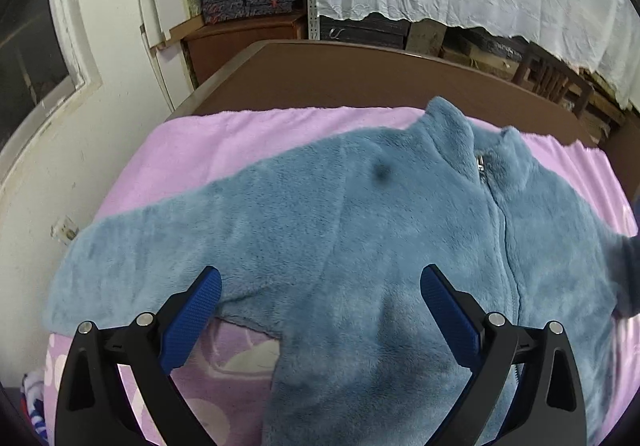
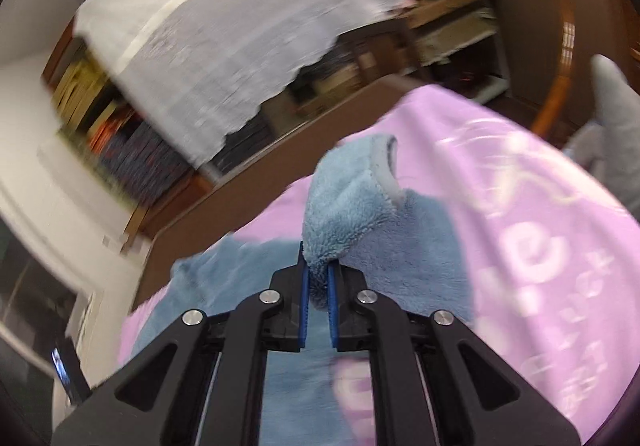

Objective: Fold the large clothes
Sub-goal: 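Lift the sleeve with the right tool and fold it across the jacket body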

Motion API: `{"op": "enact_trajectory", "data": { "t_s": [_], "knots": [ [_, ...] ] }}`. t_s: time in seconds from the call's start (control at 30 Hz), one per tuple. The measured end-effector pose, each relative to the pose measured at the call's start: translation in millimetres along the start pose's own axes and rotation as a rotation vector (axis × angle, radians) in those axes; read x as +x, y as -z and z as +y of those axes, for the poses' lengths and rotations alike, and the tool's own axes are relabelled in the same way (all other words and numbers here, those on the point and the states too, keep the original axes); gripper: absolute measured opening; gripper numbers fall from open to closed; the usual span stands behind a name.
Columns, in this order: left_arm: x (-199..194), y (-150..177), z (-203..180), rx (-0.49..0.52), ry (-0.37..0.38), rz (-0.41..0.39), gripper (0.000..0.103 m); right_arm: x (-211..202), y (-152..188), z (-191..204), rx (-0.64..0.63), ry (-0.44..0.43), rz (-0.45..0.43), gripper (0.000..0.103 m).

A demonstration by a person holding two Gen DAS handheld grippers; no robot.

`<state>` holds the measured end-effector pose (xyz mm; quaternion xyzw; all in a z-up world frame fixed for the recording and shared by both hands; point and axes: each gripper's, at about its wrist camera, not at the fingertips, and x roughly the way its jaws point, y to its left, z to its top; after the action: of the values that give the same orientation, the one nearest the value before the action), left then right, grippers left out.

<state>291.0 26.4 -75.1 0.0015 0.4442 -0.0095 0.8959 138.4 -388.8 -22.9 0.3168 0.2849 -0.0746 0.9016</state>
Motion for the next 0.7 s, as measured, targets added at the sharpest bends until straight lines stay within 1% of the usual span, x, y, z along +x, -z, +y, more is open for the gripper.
{"op": "enact_trajectory", "data": {
  "t_s": [0.1,0.2,0.3,0.4,0.43,0.5,0.57,0.67,0.7],
  "knots": [
    [-0.2,-2.6,6.1,-0.022,0.016,0.004,0.1,23.5,21.0,50.0,-0.086,-0.049,0.062,0.007],
    [-1.2,-3.5,9.1,-0.033,0.038,0.005,0.1,44.1,44.1,87.0,-0.15,-0.076,0.12,0.007],
    [-2.6,-2.7,7.9,-0.027,0.045,0.002,0.1,71.7,76.8,115.9,-0.214,-0.088,0.211,0.007],
    [-4.3,-1.7,3.6,-0.011,0.048,-0.004,0.1,92.9,102.5,126.2,-0.257,-0.077,0.306,0.008],
    [-5.5,-1.3,1.2,-0.003,0.053,-0.007,0.1,98.5,112.0,127.6,-0.278,-0.068,0.348,0.01],
    [-7.5,0.7,-1.0,0.009,0.061,-0.013,0.1,106.0,121.9,128.6,-0.319,-0.055,0.402,0.011],
    [-10.1,2.3,-4.7,0.024,0.072,-0.022,0.1,98.6,121.5,127.6,-0.352,-0.074,0.393,0.014],
    [-13.8,6.1,-13.2,0.051,0.098,-0.026,0.1,72.1,114.1,121.0,-0.357,-0.152,0.386,0.019],
    [-15.9,8.0,-18.2,0.065,0.12,-0.024,0.1,57.4,108.9,116.7,-0.365,-0.174,0.361,0.02]
  ]
}}
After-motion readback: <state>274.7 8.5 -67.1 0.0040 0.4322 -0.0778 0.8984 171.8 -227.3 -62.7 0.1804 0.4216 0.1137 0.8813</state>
